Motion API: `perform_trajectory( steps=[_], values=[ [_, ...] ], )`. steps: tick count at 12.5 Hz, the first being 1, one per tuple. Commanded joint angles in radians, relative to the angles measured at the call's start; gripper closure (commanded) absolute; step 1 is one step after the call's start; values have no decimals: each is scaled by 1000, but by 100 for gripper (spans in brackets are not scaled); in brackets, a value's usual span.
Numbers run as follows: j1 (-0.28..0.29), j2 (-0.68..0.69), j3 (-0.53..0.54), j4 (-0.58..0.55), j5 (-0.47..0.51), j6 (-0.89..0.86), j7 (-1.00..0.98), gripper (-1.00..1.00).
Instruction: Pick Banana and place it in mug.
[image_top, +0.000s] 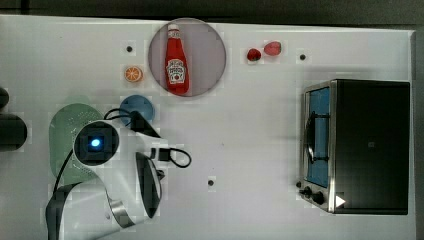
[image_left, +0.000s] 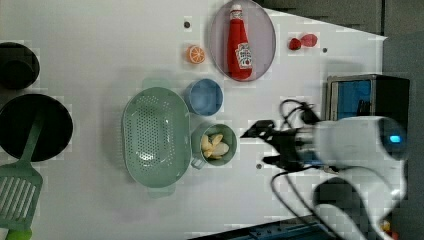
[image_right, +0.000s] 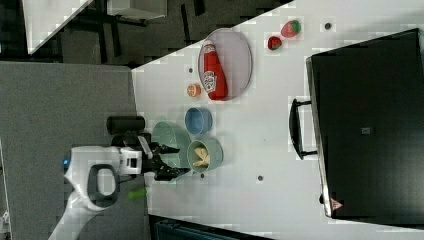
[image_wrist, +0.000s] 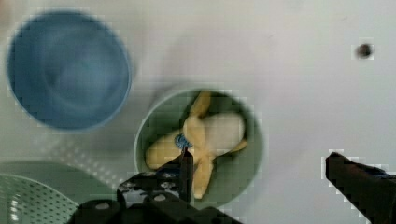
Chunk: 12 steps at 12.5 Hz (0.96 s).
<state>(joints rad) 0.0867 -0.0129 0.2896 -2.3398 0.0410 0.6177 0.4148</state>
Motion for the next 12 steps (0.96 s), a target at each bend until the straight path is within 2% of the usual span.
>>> perform_trajectory(
  steps=[1,6,9,12],
  values=[
    [-47,-146,-107,172,-9,-188,-117,-100],
    [-54,-239,-300,328,-17,-402,-231,-100],
    [-57,-269,-384,357,-24,-445,-325,-100],
    [-58,-268,-423,356,-42,-470,-401,-100]
  ],
)
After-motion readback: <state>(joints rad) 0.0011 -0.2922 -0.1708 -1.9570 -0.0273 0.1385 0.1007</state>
